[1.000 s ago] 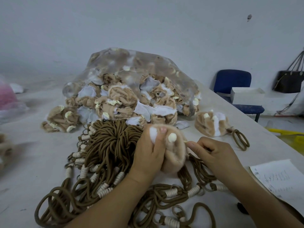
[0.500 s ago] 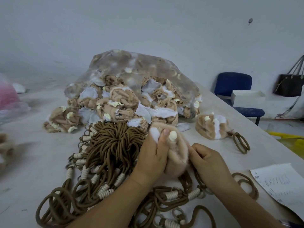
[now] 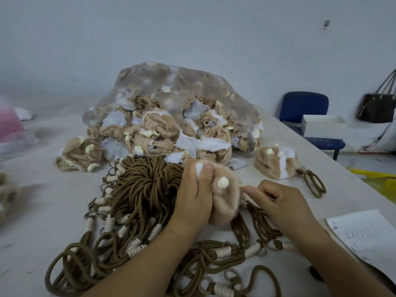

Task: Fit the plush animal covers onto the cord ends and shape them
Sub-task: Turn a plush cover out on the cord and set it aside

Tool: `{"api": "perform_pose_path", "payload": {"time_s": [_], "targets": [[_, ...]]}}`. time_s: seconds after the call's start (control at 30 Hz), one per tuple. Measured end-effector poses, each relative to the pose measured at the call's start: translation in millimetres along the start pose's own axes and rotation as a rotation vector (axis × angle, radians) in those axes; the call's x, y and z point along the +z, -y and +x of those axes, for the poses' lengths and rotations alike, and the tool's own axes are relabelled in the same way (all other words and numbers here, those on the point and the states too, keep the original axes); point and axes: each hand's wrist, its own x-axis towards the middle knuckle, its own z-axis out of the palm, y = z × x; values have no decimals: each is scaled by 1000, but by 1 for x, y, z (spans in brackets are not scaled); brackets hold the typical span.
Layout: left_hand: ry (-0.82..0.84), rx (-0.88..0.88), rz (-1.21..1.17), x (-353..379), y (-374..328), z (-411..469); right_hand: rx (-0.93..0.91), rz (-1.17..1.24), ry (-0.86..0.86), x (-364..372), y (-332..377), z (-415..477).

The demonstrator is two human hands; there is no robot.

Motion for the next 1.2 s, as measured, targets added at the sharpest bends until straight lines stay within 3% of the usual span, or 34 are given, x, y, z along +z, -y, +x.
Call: {"api": "perform_pose_path", "payload": {"time_s": [0.17,0.5,0.77,0.9,1.07,1.2], "targets": [[40,70,10,2,-1,0,-31,35,25,-2,2,1],[-134,132,123,6,-7,-2,59,246,82,10,24,-8],[-55,156,194,7,-4,-3,92,317,64,10,26,-9],[39,78,14,3,-3,-2,130,308,45,13,24,-10],[105,-196,-250,1,0,4,156,4,-20,8,13,-5],[102,-277,-240,1,2,7,137,-151,-63,7,6,-3]]}}
